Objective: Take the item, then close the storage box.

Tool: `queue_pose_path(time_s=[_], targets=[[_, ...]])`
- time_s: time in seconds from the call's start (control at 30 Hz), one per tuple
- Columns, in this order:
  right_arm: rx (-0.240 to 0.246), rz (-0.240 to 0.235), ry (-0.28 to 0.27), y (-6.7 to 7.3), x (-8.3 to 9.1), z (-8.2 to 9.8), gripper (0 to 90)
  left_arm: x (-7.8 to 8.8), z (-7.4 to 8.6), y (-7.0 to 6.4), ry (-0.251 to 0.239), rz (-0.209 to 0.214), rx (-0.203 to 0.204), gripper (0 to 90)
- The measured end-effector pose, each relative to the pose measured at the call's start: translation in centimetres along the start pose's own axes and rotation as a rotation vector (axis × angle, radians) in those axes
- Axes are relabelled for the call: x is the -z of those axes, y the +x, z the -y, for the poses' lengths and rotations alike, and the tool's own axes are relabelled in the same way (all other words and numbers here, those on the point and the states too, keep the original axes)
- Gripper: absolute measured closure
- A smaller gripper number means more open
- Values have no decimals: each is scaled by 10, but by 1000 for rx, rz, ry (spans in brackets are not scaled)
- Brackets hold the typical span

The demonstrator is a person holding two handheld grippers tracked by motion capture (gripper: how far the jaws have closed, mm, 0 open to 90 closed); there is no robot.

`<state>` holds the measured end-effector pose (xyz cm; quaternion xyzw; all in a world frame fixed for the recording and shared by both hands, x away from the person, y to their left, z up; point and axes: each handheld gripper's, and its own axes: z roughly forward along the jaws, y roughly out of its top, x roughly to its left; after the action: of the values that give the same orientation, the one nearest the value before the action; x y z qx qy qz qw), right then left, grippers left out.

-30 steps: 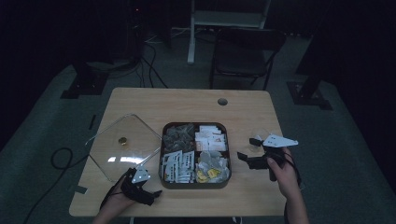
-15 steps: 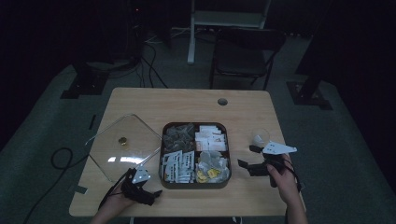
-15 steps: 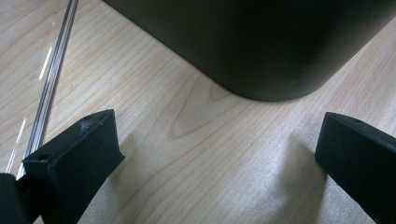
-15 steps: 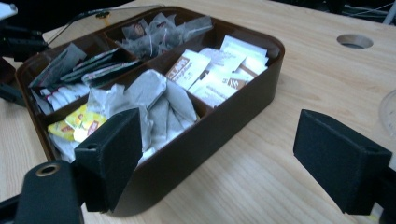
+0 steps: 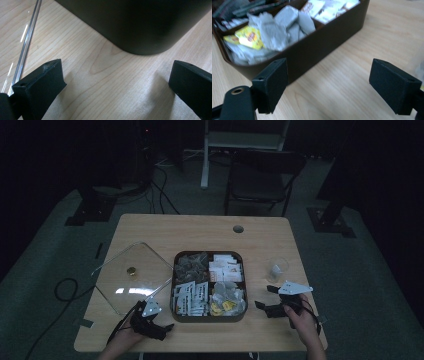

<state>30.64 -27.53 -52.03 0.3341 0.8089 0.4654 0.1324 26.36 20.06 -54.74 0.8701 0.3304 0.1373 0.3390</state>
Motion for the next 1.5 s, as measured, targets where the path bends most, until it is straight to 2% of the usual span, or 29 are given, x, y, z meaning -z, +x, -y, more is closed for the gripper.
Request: queue_pose_path(time_s=[0.37,0.7,0.83,1.37,1.5], targets=[[25,28,88,2,-7,22,153,0,0,0,1,-1,2,5],[61,58,149,5,-13,26,145,1,1,0,-2,3,-2,5],[78,56,193,7,-15,27,138,1,1,0,-2,4,-3,5],[90,42,197,8,-15,27,126,2,3,-1,0,-11,10,5],[89,42,198,8,-15,27,127,3,3,-2,-2,-3,4,5]])
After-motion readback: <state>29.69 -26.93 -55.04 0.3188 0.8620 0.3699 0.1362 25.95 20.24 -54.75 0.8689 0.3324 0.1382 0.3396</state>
